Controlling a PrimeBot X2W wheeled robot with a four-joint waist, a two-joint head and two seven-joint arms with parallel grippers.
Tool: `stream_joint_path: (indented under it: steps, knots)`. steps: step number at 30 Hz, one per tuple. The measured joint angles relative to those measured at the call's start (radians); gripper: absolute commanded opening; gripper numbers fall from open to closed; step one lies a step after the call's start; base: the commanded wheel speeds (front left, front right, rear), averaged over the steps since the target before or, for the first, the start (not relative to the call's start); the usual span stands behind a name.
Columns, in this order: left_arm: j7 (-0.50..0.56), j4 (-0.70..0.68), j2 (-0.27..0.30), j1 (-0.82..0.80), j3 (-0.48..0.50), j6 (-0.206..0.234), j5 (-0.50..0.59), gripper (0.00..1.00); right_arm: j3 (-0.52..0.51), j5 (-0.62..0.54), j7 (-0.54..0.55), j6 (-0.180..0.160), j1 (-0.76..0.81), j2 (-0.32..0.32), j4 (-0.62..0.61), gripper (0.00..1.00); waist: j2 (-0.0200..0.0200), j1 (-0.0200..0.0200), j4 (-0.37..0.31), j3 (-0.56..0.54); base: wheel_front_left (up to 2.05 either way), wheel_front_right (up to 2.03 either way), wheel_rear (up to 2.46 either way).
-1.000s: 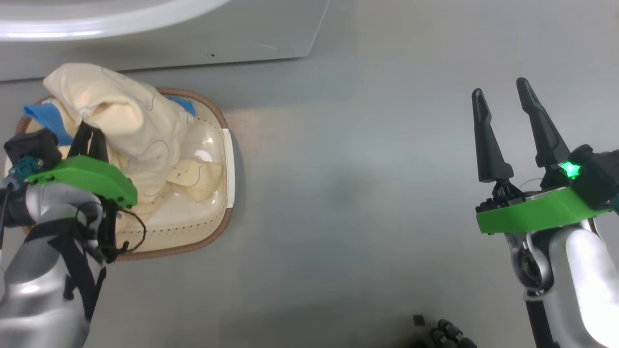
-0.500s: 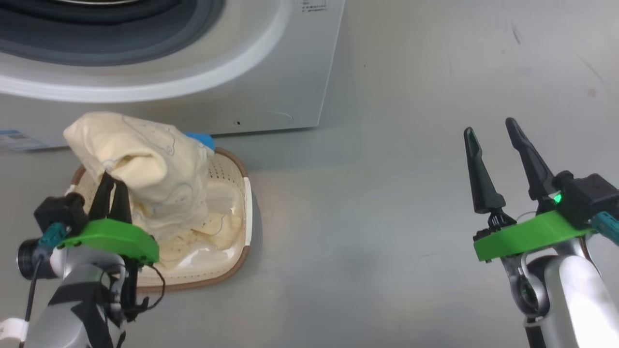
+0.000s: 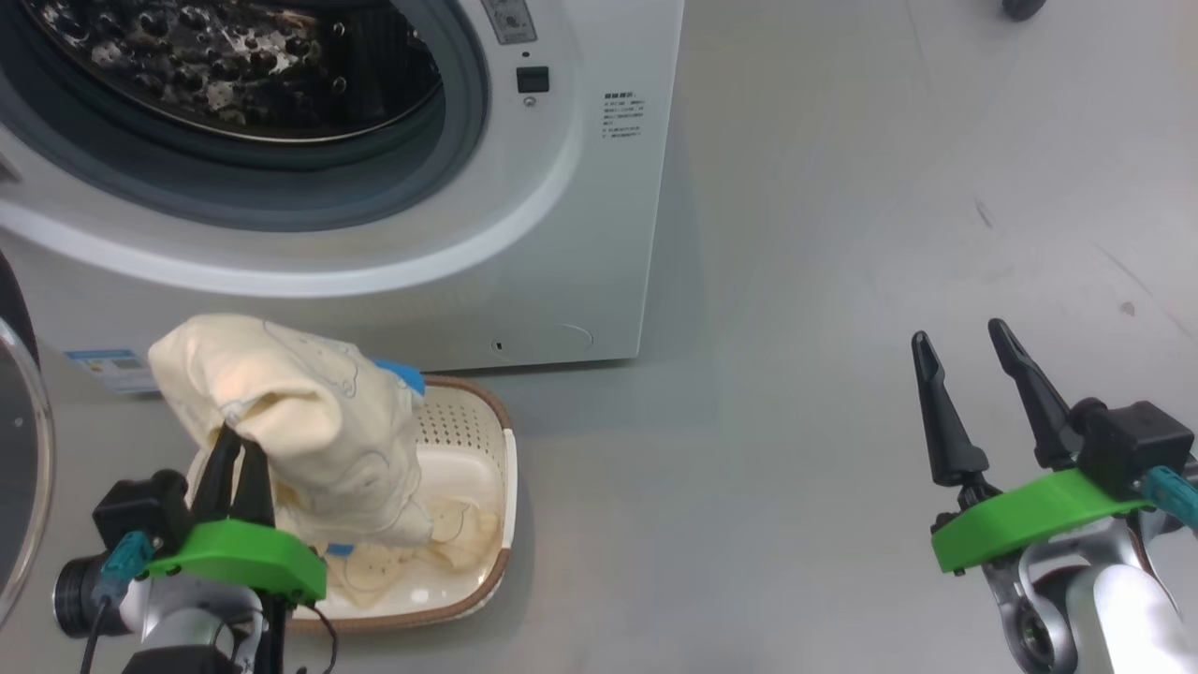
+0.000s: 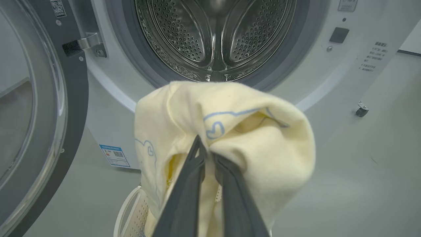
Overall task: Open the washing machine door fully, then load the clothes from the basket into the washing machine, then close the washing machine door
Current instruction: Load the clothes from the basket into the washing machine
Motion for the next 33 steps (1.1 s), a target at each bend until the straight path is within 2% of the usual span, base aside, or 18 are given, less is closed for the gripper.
stream_joint_path:
  steps: [12, 19, 33]
  knots:
    - [0.049, -0.108, 0.024, 0.089, -0.001, 0.039, 0.000, 0.00, -0.007, 0.000, 0.033, 0.000, 0.067, 0.000, -0.027, 1.00, 0.0000, 0.0000, 0.014, -0.094, 0.00, 0.00, 0.00]
    - [0.063, -0.155, 0.033, 0.117, -0.002, 0.065, 0.000, 0.00, -0.008, 0.002, 0.036, 0.000, 0.083, 0.000, -0.043, 1.00, 0.0000, 0.0001, 0.019, -0.104, 0.00, 0.00, 0.00]
    - [0.079, -0.173, 0.041, 0.128, -0.005, 0.078, -0.002, 0.00, -0.007, 0.006, 0.036, 0.000, 0.088, 0.000, -0.041, 1.00, 0.0000, 0.0002, 0.014, -0.111, 0.00, 0.00, 0.00]
